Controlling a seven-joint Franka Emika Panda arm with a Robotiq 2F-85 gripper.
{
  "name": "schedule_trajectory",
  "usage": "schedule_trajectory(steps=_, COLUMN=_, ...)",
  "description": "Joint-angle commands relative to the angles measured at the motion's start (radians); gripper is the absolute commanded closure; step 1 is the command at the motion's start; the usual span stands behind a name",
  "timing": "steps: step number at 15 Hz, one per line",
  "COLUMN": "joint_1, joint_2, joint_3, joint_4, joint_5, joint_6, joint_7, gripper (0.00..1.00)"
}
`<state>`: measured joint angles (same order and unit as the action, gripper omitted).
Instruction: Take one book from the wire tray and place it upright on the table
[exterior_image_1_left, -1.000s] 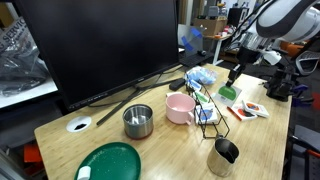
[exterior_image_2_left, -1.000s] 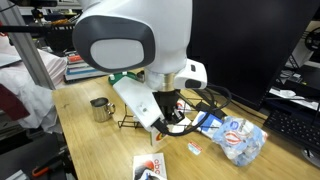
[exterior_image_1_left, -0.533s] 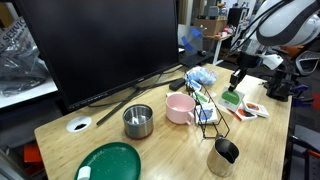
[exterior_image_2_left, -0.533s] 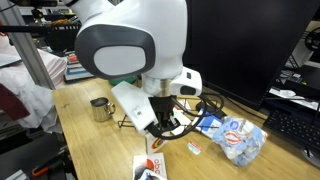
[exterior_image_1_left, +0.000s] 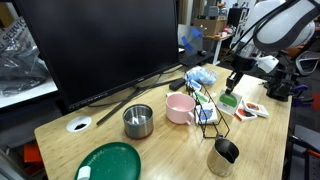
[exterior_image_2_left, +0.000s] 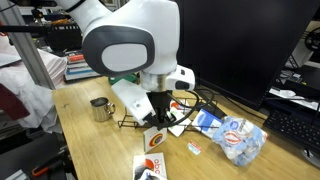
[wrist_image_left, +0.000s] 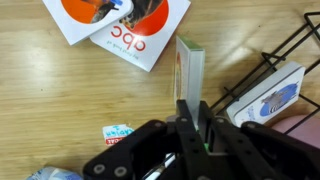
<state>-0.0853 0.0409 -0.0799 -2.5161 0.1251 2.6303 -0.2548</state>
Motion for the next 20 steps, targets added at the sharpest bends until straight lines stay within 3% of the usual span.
schedule_trajectory(steps=1, joint_1=0.007, joint_2=0.014, joint_3=0.008, joint_4=0.027, joint_5=-0.016, joint_6=-0.043, joint_7=0.019, gripper=0.96)
schedule_trajectory(steps=11, joint_1=0.006, joint_2=0.063, joint_3=0.017, joint_4=0.077, joint_5=-0.002, joint_6=-0.077, joint_7=0.006, gripper=0.96)
schedule_trajectory(steps=12, joint_1=0.006, joint_2=0.065, joint_3=0.017, joint_4=0.08, joint_5=-0.001, joint_6=-0.078, joint_7=0.007, gripper=0.64)
schedule_trajectory(steps=20, joint_1=0.002, joint_2=0.072, joint_3=0.02, joint_4=0.093, joint_5=0.019, joint_6=-0.081, joint_7=0.0, gripper=0.12)
